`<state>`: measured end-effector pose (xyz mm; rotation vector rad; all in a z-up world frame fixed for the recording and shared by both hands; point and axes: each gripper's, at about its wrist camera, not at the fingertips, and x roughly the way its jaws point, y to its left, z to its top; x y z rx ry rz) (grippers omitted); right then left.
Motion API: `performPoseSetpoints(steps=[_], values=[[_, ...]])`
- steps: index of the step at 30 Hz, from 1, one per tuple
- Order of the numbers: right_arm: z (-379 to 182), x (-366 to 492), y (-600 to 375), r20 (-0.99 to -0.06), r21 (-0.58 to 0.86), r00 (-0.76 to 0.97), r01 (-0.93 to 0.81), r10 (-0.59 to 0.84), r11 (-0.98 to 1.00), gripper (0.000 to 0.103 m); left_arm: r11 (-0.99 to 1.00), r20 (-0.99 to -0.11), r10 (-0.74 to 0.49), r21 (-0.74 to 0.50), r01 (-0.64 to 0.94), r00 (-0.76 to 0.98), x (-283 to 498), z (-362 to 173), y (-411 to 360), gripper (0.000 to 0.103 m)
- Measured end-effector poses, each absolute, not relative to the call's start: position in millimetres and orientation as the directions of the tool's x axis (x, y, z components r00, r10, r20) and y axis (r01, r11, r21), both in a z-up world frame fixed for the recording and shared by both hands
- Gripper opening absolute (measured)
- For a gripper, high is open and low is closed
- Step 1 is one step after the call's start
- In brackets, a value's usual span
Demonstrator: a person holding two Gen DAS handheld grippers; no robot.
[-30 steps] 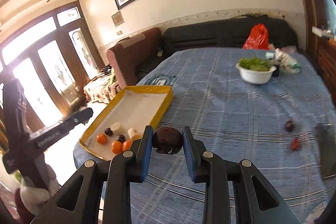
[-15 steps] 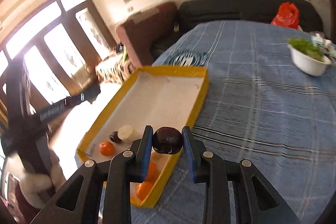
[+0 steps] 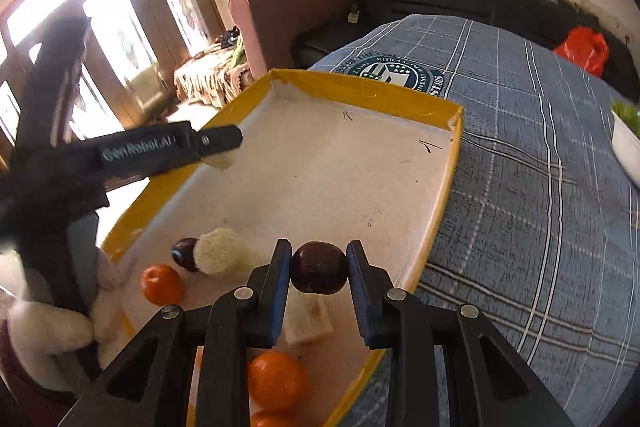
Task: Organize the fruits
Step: 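Carry the plum and white slice over the yellow tray and open both grippers, then grasp a loose dark plum on the cloth with the right gripper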
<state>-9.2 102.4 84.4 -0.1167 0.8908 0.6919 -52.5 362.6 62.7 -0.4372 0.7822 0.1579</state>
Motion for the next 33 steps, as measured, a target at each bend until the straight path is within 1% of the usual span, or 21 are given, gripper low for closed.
performPoseSetpoints(steps=[1, 3, 5, 8, 10, 12, 14, 18, 20, 22, 26, 30, 33], values=[[81, -8, 105, -0.750, 0.179, 0.428, -0.601, 0.503, 0.779, 0.033, 0.902, -0.711, -0.019, -0.315, -0.294, 0.703, -50, 63, 362, 0.033], [75, -7, 109, -0.758, 0.179, 0.420, -0.602, 0.499, 0.778, 0.033, 0.905, -0.712, -0.014, -0.308, -0.295, 0.702, -48, 63, 360, 0.051], [73, -5, 110, -0.758, 0.176, 0.422, -0.601, 0.497, 0.780, 0.033, 0.899, -0.705, -0.018, -0.321, -0.296, 0.709, -51, 64, 358, 0.056], [77, -2, 101, -0.738, 0.225, 0.425, -0.578, 0.525, 0.784, 0.035, 0.896, -0.693, -0.041, -0.345, -0.281, 0.720, -55, 65, 351, 0.069], [80, -3, 98, -0.739, 0.223, 0.429, -0.572, 0.520, 0.789, 0.037, 0.903, -0.699, -0.012, -0.314, -0.292, 0.715, -57, 69, 345, 0.074], [86, -4, 94, -0.734, 0.227, 0.431, -0.572, 0.525, 0.788, 0.039, 0.906, -0.708, 0.034, -0.277, -0.321, 0.705, -62, 73, 340, 0.086], [92, -6, 87, -0.715, 0.257, 0.430, -0.573, 0.552, 0.779, 0.044, 0.900, -0.706, 0.037, -0.284, -0.330, 0.707, -69, 73, 339, 0.088], [104, -13, 71, -0.690, 0.267, 0.454, -0.564, 0.564, 0.781, 0.045, 0.889, -0.706, 0.019, -0.313, -0.336, 0.708, -88, 79, 339, 0.088], [112, -15, 53, -0.675, 0.281, 0.473, -0.545, 0.566, 0.790, 0.046, 0.880, -0.677, 0.012, -0.342, -0.329, 0.736, -103, 89, 337, 0.088], [117, -23, 34, -0.663, 0.274, 0.503, -0.526, 0.554, 0.805, 0.052, 0.872, -0.650, 0.013, -0.363, -0.327, 0.759, -114, 96, 336, 0.088], [125, -36, -15, -0.654, 0.266, 0.554, -0.469, 0.515, 0.842, 0.053, 0.844, -0.610, -0.080, -0.463, -0.272, 0.788, -131, 103, 320, 0.088], [143, -47, -85, -0.630, 0.278, 0.614, -0.393, 0.475, 0.877, 0.053, 0.847, -0.600, -0.147, -0.488, -0.213, 0.786, -137, 106, 286, 0.088], [162, -52, -159, -0.613, 0.268, 0.689, -0.279, 0.386, 0.922, 0.053, 0.864, -0.615, -0.208, -0.480, -0.152, 0.761, -130, 105, 250, 0.088]])
